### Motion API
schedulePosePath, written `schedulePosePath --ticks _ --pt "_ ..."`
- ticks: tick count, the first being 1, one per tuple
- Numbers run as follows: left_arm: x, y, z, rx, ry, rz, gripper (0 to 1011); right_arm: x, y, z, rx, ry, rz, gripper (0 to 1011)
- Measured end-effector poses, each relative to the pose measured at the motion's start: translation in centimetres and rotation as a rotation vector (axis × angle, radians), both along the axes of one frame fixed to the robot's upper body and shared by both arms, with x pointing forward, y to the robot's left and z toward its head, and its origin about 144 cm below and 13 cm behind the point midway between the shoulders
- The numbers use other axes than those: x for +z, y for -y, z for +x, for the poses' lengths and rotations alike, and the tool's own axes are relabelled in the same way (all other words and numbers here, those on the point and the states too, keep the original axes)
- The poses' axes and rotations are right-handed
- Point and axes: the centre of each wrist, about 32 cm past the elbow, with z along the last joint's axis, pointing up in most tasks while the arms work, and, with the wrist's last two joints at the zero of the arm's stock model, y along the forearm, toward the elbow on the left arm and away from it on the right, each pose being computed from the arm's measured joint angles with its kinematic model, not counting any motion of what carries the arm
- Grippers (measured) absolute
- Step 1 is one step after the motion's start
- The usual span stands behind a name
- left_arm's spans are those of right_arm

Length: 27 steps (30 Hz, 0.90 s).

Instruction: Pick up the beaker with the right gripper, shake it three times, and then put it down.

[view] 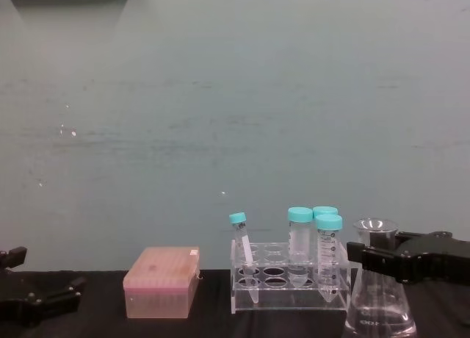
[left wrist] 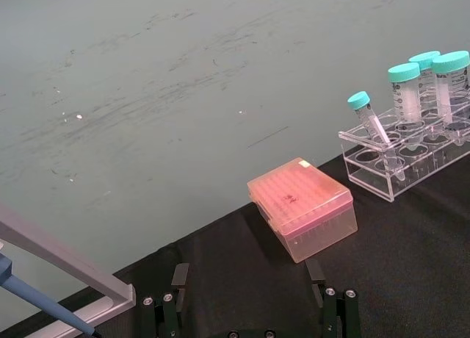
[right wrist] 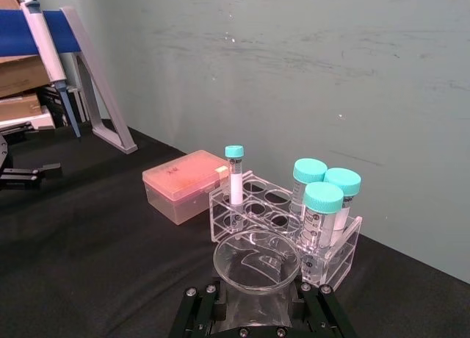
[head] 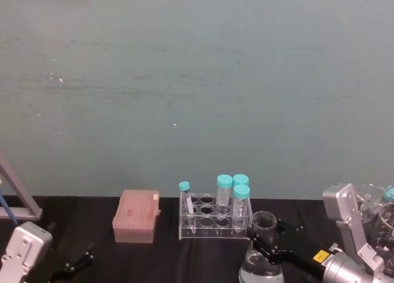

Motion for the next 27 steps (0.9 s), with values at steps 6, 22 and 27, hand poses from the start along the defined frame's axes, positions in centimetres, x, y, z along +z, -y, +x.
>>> schedulePosePath --ticks 6,22,27 --pt "0.00 0.00 0.00 0.000 0.000 0.000 1000 -0.01 0.01 -0.01 0.000 0.000 0.000 453" --pt "0.00 0.00 0.00 0.000 0.000 0.000 1000 -0.04 0.03 -0.05 -0.001 0.000 -0.001 604" --pt "0.00 0.00 0.00 0.000 0.000 0.000 1000 -0.02 0.02 -0.05 -0.001 0.000 -0.001 742"
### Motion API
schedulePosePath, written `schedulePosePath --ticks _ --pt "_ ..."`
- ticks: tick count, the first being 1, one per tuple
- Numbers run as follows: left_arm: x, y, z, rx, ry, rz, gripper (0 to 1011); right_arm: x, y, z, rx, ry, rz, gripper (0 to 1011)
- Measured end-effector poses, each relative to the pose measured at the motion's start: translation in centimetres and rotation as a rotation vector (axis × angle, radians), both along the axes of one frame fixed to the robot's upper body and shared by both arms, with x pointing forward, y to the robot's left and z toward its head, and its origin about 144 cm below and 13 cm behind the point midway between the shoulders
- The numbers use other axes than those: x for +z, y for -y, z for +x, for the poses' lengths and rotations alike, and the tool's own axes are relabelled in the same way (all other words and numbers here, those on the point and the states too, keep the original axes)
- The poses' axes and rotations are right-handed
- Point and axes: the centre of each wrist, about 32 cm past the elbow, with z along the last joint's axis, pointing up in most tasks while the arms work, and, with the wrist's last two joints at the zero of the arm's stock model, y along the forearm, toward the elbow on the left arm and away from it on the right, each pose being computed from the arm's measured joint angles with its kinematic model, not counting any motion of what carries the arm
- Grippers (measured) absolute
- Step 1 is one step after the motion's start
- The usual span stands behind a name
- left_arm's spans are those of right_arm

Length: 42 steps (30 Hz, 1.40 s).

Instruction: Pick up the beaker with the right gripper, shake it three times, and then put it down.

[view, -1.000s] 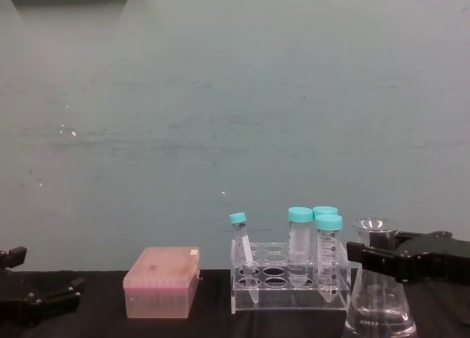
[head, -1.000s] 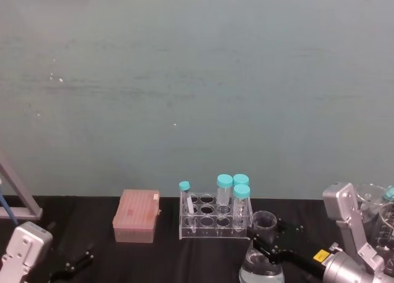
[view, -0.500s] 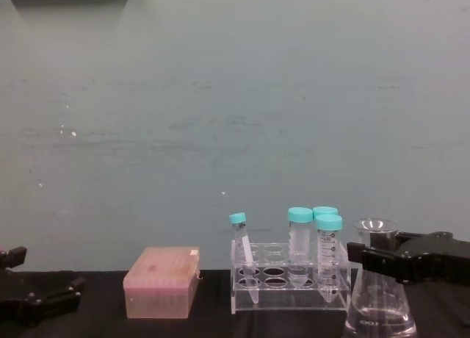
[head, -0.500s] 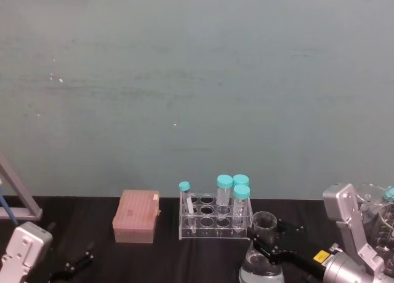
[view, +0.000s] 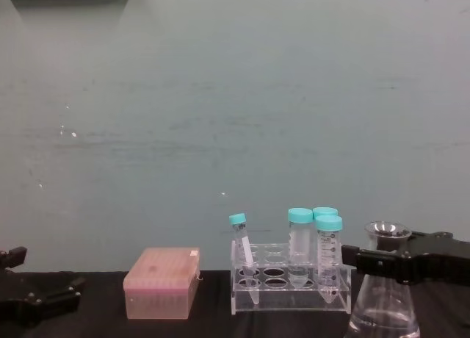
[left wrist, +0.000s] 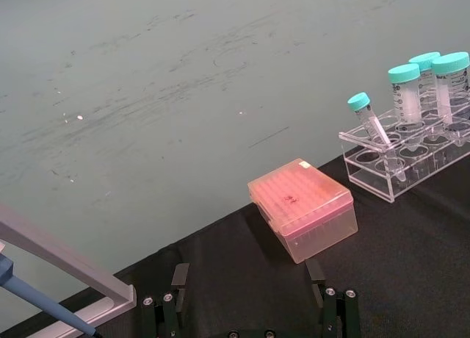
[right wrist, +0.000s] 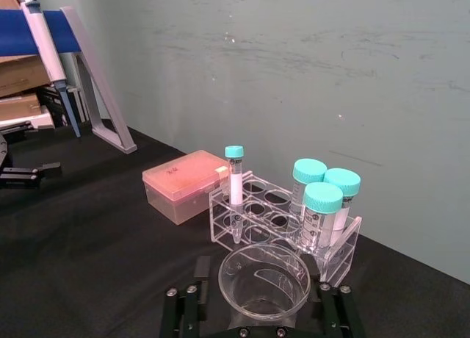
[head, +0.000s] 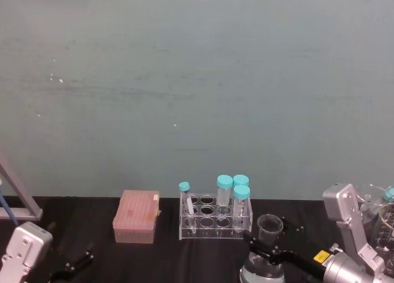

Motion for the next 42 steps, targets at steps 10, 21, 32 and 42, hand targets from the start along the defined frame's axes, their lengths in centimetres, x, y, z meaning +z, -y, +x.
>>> schedulePosePath --ticks 10,21,32,42 --pt "0.00 0.00 0.00 0.000 0.000 0.000 1000 0.01 -0.01 0.00 0.000 0.000 0.001 997" --pt "0.00 0.00 0.00 0.000 0.000 0.000 1000 0.01 -0.01 0.00 0.000 0.000 0.001 1003" --pt "0.00 0.00 0.00 0.000 0.000 0.000 1000 0.25 0.38 -0.42 -0.020 0.067 0.040 1003" --pt "0.00 0.00 0.00 0.000 0.000 0.000 1000 0.51 0.62 -0.47 -0.114 0.162 0.113 1002"
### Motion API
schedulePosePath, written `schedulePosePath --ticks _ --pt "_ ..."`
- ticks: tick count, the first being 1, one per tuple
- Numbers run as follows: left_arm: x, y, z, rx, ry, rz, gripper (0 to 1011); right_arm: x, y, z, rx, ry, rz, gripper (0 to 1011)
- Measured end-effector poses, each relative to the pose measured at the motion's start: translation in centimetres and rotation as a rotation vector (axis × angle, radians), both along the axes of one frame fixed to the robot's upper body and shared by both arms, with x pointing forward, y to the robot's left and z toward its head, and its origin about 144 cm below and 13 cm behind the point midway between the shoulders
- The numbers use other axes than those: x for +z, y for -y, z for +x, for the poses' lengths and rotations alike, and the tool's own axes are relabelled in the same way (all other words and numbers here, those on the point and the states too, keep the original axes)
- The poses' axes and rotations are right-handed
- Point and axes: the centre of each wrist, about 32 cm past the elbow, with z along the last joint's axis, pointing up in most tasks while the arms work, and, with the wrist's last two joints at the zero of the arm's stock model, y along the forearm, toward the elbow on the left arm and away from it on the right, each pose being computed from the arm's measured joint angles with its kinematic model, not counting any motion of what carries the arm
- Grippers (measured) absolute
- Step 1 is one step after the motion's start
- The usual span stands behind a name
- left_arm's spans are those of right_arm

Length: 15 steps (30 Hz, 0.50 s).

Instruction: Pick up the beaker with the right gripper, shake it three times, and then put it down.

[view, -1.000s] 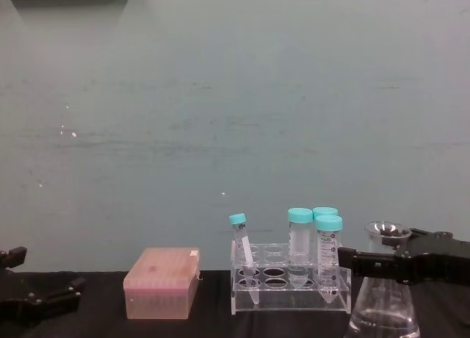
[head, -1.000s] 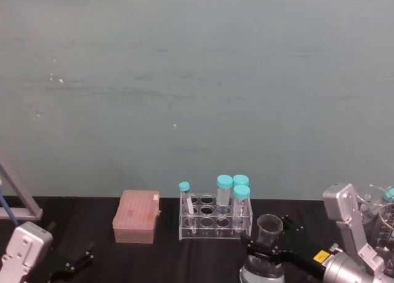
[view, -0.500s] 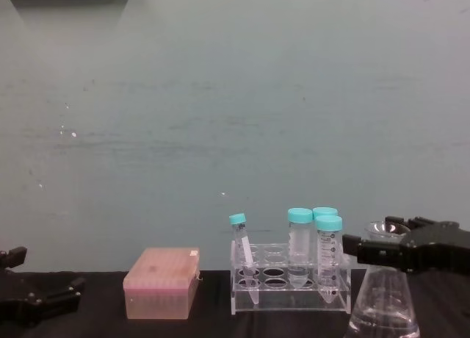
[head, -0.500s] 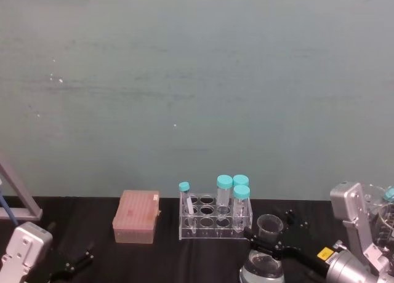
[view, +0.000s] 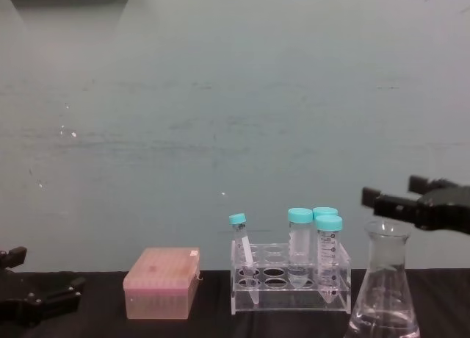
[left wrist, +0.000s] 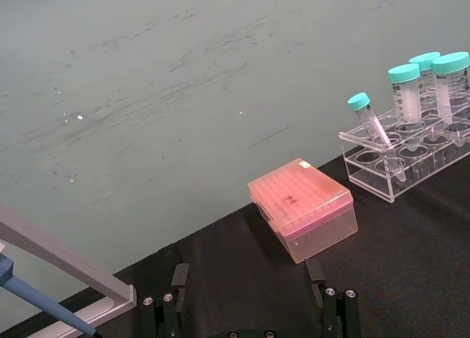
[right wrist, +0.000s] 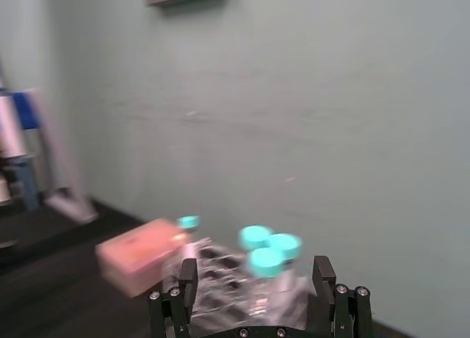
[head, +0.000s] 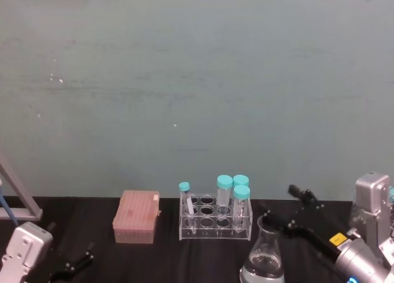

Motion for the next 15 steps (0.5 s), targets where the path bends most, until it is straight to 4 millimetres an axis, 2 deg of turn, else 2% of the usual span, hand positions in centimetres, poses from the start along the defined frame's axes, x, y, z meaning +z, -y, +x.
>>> schedulePosePath --ticks 10,15 --pt "0.00 0.00 0.00 0.000 0.000 0.000 1000 -0.25 -0.62 -0.16 -0.316 0.048 -0.122 1003" --pt "0.00 0.00 0.00 0.000 0.000 0.000 1000 -0.37 -0.69 -0.11 -0.374 -0.005 -0.145 1003"
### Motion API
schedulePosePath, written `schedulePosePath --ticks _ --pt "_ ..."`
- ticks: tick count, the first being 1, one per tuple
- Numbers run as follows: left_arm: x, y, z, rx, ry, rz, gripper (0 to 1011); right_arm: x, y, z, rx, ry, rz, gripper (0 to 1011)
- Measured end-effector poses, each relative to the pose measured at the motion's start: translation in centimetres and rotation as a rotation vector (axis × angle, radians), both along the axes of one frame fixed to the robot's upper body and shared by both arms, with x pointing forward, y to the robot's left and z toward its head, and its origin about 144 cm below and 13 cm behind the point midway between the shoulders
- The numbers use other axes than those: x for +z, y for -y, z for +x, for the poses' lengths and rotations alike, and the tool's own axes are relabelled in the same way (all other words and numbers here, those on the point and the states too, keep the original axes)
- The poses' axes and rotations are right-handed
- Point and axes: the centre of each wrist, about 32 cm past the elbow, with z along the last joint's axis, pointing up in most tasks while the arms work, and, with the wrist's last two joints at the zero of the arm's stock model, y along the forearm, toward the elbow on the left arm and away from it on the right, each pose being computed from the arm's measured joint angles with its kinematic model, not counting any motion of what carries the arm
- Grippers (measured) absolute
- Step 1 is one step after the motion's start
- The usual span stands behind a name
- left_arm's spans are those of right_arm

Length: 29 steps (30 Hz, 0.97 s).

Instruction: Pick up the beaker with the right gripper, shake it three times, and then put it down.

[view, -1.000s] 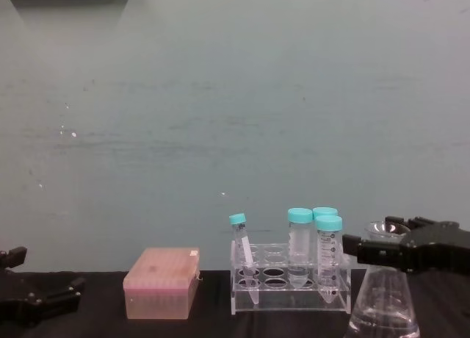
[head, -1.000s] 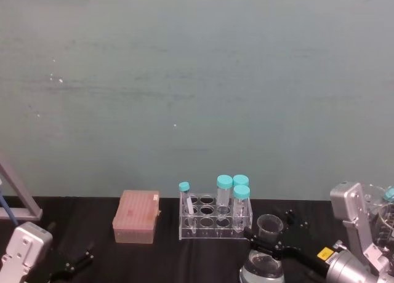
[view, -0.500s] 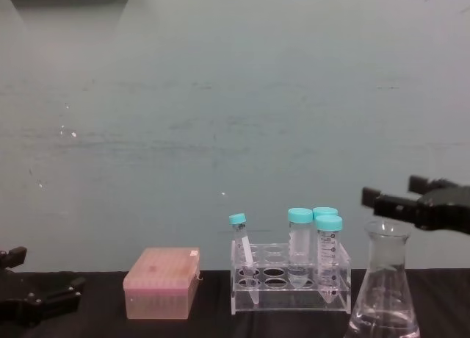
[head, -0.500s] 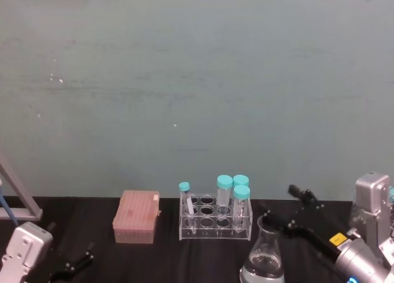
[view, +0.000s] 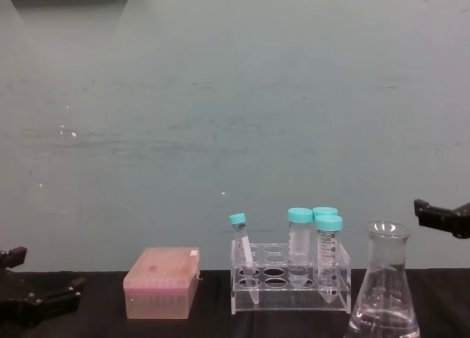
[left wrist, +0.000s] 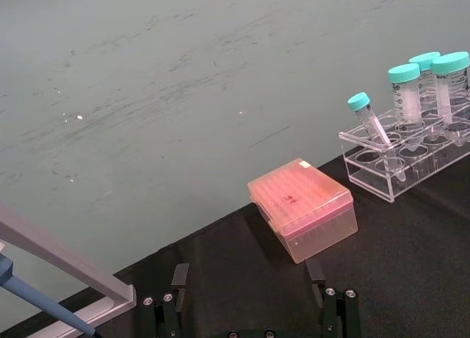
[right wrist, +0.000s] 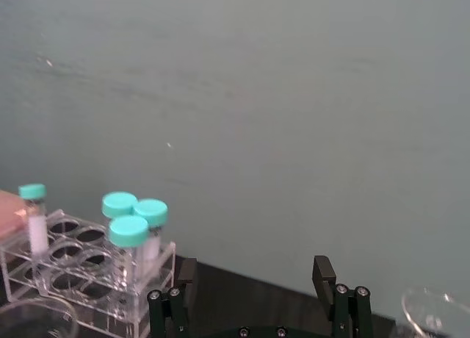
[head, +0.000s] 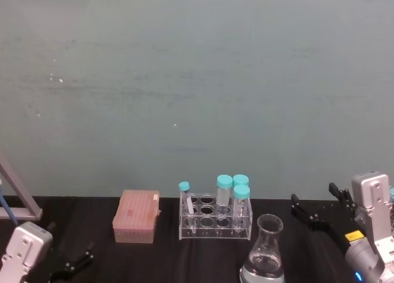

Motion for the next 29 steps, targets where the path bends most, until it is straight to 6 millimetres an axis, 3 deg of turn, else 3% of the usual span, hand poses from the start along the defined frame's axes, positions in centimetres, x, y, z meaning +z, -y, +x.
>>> schedulePosePath --ticks 12,29 --pt "0.00 0.00 0.00 0.000 0.000 0.000 1000 -0.60 0.09 -0.07 -0.039 -0.107 0.045 1003" --pt "0.00 0.00 0.00 0.000 0.000 0.000 1000 -0.68 0.11 -0.10 -0.029 -0.117 0.057 1003"
